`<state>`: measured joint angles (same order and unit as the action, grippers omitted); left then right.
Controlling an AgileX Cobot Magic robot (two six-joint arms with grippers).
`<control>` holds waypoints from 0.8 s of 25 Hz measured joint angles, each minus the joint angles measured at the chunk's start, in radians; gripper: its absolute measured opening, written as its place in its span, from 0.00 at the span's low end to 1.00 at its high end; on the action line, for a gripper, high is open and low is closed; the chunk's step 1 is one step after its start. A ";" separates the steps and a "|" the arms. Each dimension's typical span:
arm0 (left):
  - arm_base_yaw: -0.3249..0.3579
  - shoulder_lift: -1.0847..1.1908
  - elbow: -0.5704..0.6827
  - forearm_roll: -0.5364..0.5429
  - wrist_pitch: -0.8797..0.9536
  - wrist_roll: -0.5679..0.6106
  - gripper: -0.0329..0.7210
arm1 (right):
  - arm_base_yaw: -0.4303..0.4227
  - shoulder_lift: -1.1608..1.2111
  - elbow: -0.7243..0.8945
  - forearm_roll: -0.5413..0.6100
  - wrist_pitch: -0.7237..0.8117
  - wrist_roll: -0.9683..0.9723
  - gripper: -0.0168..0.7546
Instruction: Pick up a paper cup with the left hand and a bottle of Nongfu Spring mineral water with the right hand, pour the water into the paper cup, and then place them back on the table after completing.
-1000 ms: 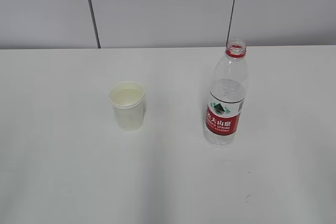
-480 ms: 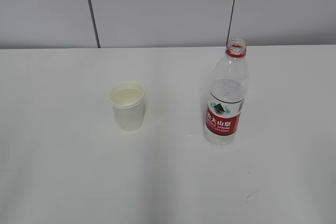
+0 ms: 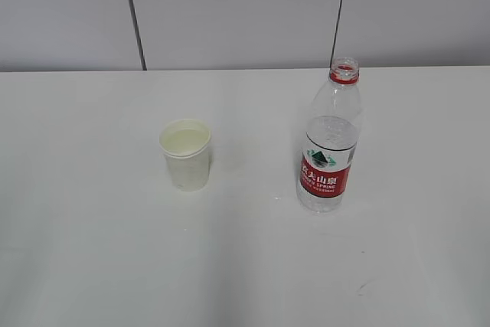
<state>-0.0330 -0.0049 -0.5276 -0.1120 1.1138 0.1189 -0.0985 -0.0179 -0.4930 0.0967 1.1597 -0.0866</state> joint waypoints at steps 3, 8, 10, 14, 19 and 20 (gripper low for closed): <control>0.000 0.000 0.000 0.000 0.000 0.000 0.77 | 0.000 0.000 0.000 -0.006 0.000 0.011 0.78; 0.000 0.000 0.000 0.000 0.000 0.000 0.77 | 0.000 0.000 0.000 -0.006 0.000 0.015 0.78; 0.000 0.000 0.000 0.000 0.000 0.000 0.77 | 0.000 0.000 0.000 -0.004 0.000 0.015 0.78; 0.000 0.000 0.000 0.000 0.000 0.000 0.77 | 0.000 0.000 0.000 0.002 0.000 0.015 0.78; 0.000 0.000 0.000 0.000 0.000 0.000 0.77 | 0.000 0.000 0.000 0.002 -0.002 0.015 0.78; 0.000 0.000 0.000 0.000 0.000 0.000 0.77 | 0.000 0.000 0.000 0.002 -0.002 0.015 0.78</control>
<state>-0.0330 -0.0049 -0.5276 -0.1120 1.1138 0.1189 -0.0985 -0.0179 -0.4930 0.0982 1.1579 -0.0721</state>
